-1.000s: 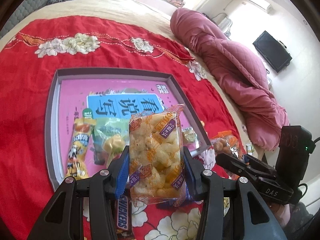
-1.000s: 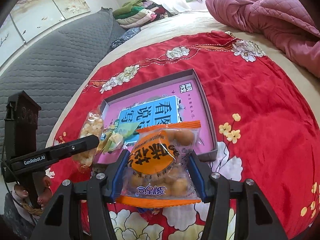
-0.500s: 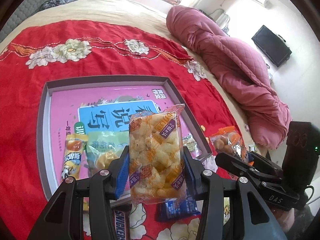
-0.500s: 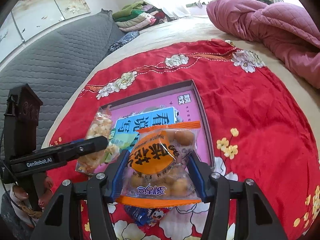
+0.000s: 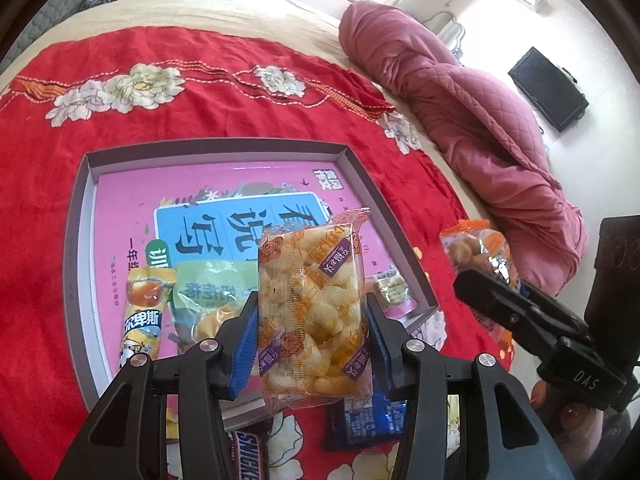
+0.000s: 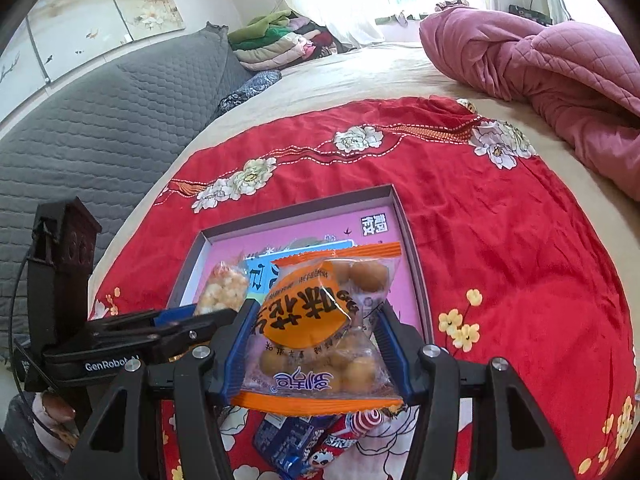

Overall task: Organize snacks
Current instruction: 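Lift the orange-labelled bag and puff bag and carry them over the box, then lower the orange-labelled bag and puff bag onto the pink book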

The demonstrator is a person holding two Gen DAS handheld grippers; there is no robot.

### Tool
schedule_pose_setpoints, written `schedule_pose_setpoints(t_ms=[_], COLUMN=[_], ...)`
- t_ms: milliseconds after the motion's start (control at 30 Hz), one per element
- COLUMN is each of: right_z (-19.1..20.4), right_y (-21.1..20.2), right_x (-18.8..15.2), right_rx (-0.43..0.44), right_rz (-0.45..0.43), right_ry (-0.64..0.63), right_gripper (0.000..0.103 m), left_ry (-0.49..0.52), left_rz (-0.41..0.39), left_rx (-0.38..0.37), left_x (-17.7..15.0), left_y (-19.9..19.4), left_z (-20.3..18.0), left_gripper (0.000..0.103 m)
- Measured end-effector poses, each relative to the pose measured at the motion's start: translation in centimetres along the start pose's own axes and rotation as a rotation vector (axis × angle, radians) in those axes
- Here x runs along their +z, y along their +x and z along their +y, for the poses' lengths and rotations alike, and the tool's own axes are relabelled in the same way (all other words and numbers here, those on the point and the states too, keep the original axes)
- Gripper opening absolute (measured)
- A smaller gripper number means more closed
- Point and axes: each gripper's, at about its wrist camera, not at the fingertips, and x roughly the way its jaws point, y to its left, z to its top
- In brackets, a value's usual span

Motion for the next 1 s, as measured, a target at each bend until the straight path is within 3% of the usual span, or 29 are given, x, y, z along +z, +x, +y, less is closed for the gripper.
schedule_pose_setpoints(t_ms=[367,1000], right_z=[-0.1,-0.1], right_y=[0.6,2.9], right_x=[0.1,-0.8], right_rx=[-0.006,-0.026], right_rz=[0.010,0.047], right_ry=[0.002,-0.010], right_gripper=[0.057,0.057], left_ry=[0.004,0.052], left_rz=[0.036,0.028], left_rx=[0.020,0.097], left_x=[-0.7,-1.4], left_y=[1.7,3.6], left_z=[0.0,0.2], left_gripper=[0.050,0.050])
